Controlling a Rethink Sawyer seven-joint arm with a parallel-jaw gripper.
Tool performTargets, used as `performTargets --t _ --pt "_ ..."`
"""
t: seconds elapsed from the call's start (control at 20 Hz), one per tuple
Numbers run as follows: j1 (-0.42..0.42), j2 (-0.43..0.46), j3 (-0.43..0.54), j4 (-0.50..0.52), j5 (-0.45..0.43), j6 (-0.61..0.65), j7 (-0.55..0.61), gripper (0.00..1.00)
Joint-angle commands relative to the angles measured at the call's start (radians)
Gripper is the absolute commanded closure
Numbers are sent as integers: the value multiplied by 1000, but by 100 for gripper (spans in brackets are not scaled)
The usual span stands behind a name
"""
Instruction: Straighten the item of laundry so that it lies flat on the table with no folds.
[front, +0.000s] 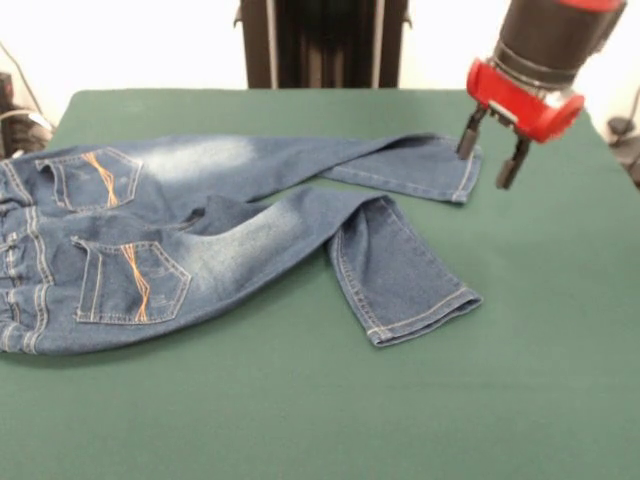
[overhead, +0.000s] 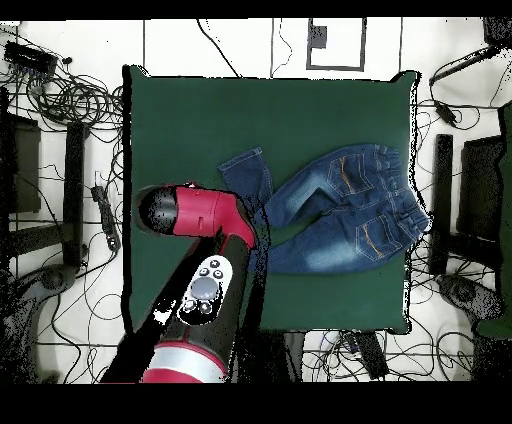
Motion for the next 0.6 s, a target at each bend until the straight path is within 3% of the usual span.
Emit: performTargets --t 0.05,0.25,0.6 --pt "42 118 1 85 80 -15 333 0" --pt "69 131 -53 80 78 78 350 0" --pt "53 142 -70 92 85 92 322 0"
